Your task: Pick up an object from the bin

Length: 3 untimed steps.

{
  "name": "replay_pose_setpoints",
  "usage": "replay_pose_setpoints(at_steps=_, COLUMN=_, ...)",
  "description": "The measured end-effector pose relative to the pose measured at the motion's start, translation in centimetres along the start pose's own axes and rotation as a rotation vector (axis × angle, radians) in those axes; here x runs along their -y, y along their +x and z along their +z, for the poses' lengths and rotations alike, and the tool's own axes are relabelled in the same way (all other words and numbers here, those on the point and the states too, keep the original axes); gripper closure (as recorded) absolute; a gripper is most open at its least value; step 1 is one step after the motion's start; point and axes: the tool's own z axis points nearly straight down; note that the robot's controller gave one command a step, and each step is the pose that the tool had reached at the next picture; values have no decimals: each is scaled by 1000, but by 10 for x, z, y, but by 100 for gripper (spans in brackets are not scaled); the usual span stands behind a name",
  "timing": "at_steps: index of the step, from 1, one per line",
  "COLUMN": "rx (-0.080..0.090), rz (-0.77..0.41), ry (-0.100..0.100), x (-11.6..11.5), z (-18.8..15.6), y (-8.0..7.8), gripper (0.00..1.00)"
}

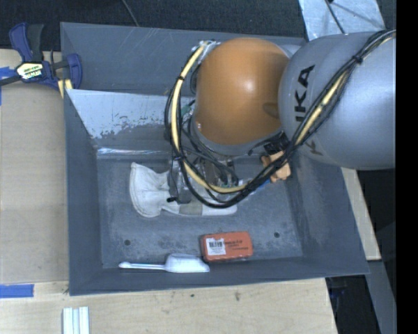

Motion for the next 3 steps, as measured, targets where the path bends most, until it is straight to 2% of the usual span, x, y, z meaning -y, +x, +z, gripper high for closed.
replay_pose_setpoints(at_steps=1, rx=-12, rz=-6, ry=2, x=-12, z=26, y=15, gripper=100)
replay_pose_setpoints(at_steps=2, rx=-8, rz=-67, ry=1, x=-11, z=68, y=11, gripper=0)
replay_pose_setpoints(at_steps=3, rx=-7, rz=-66, ry=1, x=-11, z=67, y=11, gripper=0)
